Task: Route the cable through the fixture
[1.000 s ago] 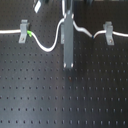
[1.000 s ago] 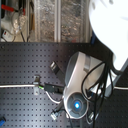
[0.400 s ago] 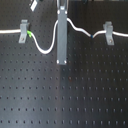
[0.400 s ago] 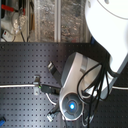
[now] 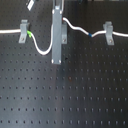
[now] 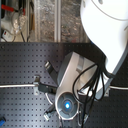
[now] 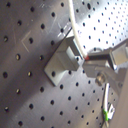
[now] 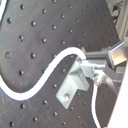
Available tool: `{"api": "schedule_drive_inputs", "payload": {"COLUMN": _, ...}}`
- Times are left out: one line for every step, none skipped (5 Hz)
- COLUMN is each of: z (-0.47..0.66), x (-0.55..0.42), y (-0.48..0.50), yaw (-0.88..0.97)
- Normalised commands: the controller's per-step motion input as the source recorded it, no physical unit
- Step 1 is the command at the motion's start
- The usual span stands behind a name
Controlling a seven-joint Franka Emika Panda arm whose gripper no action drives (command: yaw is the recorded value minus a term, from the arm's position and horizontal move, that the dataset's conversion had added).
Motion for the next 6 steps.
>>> {"api": "schedule_drive_inputs", "payload": {"z": 0.29, "x": -0.327, "y": 0.009, "yaw": 0.0}}
{"api": "schedule_drive_inputs", "payload": {"z": 0.51, "x": -0.251, "y": 0.146, "yaw": 0.0}}
{"api": "schedule_drive_inputs", "payload": {"z": 0.49, "x": 0.015, "y": 0.481, "yaw": 0.01}}
{"api": "schedule_drive_inputs", "payload": {"z": 0.48, "x": 0.267, "y": 0.529, "yaw": 0.26}}
{"api": "schedule_drive_inputs", "payload": {"z": 0.0, "x": -0.001, "y": -0.011, "yaw": 0.0}}
{"api": "schedule_drive_inputs", "payload": {"z": 0.0, "x": -0.352, "y": -0.249, "yaw": 0.0}}
